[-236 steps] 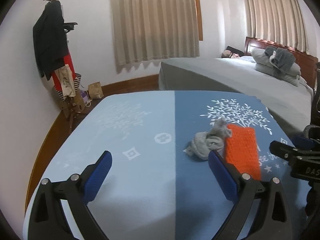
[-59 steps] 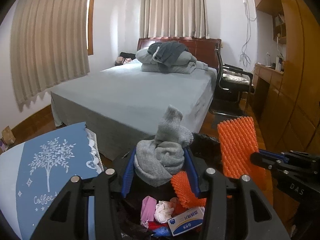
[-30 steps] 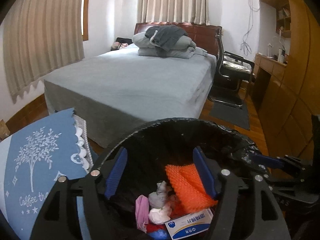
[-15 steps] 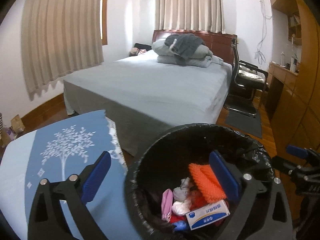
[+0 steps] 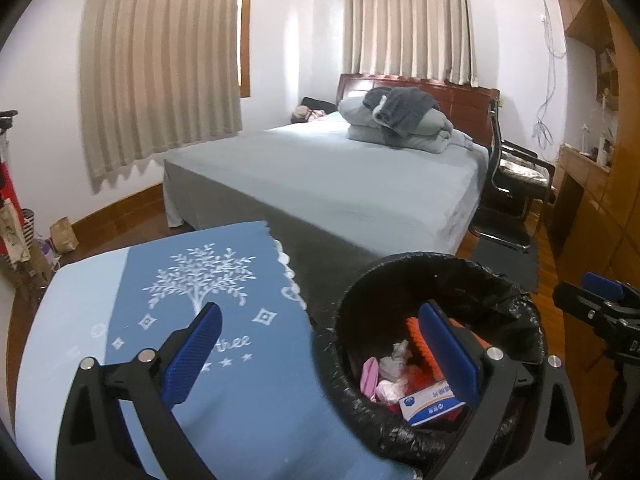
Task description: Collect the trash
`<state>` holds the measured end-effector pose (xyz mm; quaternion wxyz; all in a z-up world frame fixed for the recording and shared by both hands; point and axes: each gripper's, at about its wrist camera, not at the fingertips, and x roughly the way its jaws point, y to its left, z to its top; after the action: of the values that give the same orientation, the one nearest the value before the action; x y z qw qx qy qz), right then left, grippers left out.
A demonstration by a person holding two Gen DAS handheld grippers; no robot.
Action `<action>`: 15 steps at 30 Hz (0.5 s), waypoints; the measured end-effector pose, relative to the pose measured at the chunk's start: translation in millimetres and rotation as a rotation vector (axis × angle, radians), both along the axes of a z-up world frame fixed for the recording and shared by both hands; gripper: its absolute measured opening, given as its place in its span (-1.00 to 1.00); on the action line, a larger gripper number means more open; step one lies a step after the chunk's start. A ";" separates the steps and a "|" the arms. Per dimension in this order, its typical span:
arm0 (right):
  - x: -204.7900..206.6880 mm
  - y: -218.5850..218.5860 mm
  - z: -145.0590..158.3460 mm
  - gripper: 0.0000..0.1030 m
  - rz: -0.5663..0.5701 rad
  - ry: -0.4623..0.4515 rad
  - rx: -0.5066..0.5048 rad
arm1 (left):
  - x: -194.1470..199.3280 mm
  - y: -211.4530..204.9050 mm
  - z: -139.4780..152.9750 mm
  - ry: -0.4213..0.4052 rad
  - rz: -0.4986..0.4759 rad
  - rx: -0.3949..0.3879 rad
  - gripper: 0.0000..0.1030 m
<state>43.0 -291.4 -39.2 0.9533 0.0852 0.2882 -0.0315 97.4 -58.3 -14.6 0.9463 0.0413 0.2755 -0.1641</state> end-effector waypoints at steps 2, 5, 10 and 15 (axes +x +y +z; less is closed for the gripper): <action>-2.7 7.9 5.2 0.89 0.015 -0.012 -0.007 | -5.6 6.1 3.4 -0.006 0.011 0.000 0.88; -7.5 20.8 15.0 0.89 0.037 -0.033 -0.019 | -15.7 14.7 9.4 -0.021 0.023 -0.004 0.88; -13.2 38.9 28.1 0.89 0.070 -0.054 -0.033 | -30.0 27.5 18.3 -0.043 0.046 -0.008 0.88; -19.0 52.6 36.0 0.89 0.097 -0.063 -0.045 | -40.5 36.7 23.8 -0.051 0.065 -0.011 0.88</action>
<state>24.0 -238.8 -3.2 0.9639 0.0509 0.2612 0.0109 56.8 -21.6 9.2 0.9580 0.0312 0.2516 -0.1340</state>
